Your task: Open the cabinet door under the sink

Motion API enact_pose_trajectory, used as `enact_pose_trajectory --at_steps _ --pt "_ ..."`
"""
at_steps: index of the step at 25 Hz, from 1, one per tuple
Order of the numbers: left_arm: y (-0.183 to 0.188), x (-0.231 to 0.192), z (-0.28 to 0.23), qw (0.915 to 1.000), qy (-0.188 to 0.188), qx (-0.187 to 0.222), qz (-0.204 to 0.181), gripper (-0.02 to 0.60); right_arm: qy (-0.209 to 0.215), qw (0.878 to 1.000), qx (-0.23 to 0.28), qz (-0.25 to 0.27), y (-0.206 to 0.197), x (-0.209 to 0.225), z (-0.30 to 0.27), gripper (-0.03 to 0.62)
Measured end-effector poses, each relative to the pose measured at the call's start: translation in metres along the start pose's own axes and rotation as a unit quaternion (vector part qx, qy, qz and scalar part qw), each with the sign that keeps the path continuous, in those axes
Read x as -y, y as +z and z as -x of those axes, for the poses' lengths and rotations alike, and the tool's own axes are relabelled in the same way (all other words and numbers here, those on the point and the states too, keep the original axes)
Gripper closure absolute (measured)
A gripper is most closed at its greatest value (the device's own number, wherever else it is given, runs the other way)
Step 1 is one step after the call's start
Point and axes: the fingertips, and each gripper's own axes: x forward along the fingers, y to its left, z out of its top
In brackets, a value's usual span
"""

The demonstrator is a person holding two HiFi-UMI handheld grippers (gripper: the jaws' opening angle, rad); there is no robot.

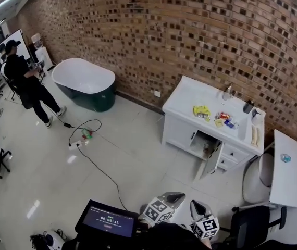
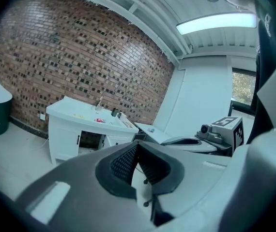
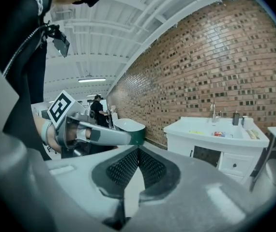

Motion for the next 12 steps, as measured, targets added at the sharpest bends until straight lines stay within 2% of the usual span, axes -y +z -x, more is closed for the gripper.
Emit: enact_pose_trajectory --at_steps 12 --pt "0.006 -0.027 0.028 0.9998 0.017 0.005 0.001 0.566 -0.006 1.000 0.019 0.001 0.028 -0.016 -0.029 0.605"
